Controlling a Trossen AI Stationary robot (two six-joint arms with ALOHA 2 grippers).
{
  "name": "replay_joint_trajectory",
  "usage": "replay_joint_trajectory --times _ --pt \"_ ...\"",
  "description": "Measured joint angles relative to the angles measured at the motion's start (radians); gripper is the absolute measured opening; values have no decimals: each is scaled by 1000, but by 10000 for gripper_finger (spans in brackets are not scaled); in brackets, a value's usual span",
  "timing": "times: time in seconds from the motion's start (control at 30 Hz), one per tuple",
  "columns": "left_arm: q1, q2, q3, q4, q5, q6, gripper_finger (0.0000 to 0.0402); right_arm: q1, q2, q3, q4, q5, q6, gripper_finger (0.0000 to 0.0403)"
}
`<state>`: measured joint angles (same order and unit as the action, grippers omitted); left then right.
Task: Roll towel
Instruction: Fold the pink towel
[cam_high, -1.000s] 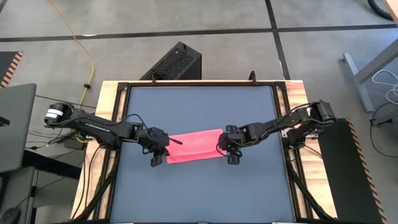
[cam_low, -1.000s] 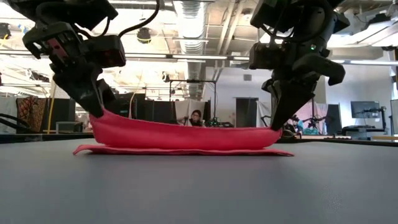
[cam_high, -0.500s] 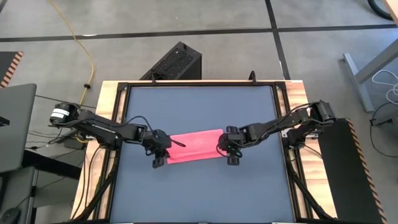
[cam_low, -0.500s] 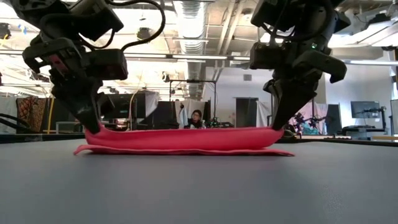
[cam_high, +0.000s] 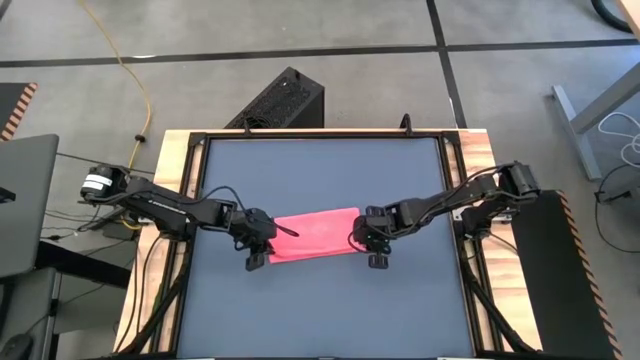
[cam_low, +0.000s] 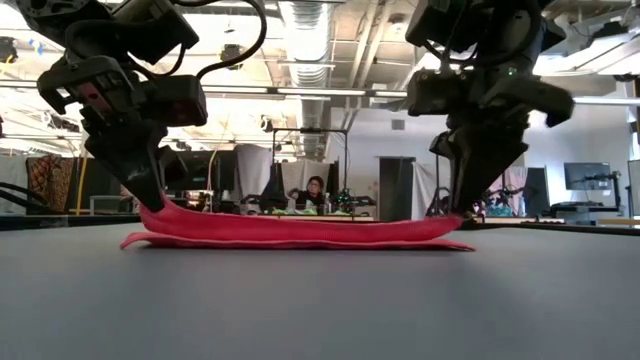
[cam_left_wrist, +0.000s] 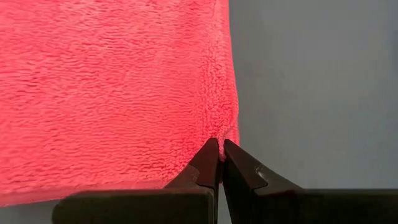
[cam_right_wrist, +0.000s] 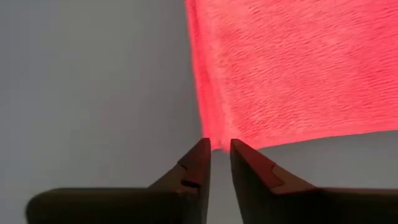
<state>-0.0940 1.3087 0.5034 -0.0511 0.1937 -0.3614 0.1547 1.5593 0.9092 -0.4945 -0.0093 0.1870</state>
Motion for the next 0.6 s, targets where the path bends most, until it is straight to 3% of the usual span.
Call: replay_joint_trajectory --times 0.4,0.6 --pt "0 0 0 -5 64 -45 62 -1 -2 0 -30 -28 52 129" --pt "15 -57 1 -54 111 -52 88 -22 -4 32 -56 -147 64 137"
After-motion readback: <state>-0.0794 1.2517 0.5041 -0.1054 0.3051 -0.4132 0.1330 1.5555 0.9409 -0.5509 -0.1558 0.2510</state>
